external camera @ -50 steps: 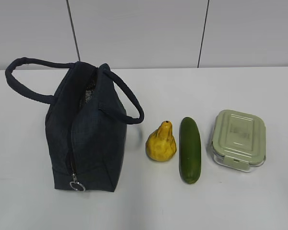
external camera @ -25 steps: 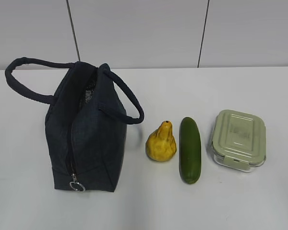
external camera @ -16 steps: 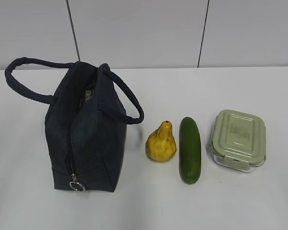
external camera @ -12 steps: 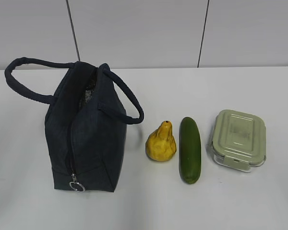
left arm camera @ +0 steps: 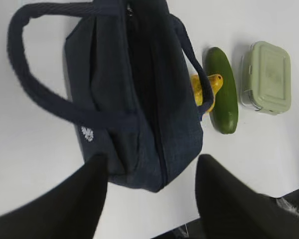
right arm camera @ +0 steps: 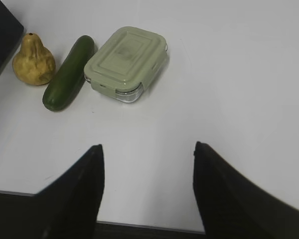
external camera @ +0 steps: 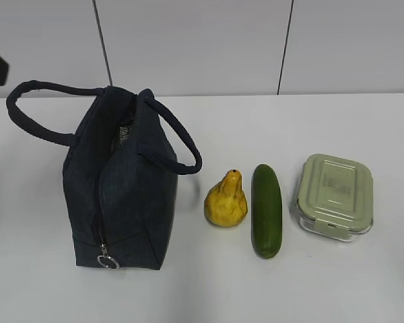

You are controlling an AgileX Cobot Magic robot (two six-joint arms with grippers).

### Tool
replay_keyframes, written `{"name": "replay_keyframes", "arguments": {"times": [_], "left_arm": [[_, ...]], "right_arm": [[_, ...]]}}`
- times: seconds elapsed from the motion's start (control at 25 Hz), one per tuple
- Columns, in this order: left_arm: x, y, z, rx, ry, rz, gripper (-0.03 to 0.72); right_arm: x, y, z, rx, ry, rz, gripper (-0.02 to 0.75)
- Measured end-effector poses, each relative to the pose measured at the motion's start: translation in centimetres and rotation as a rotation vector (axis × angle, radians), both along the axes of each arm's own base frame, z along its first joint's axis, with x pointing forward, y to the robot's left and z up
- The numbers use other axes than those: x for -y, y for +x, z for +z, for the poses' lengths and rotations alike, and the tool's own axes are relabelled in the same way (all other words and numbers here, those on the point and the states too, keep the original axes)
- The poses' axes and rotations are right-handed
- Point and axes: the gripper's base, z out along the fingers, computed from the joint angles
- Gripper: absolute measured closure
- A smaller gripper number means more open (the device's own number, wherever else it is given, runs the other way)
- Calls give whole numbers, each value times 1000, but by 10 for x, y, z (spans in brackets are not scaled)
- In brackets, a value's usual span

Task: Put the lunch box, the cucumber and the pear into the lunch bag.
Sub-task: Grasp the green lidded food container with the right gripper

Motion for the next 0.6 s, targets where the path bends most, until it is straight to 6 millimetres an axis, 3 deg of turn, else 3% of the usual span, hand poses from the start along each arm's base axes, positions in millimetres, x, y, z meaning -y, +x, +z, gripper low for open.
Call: {"name": "replay_keyframes", "arguments": {"times": [0.36,0.6], "left_arm": [[32,89,-33,-97,87,-47,264],[40,120,-61,-177,111,-52,263]], "right_arm": [[0,0,0,0,0,0,314],[0,0,0,0,0,0,314]]}}
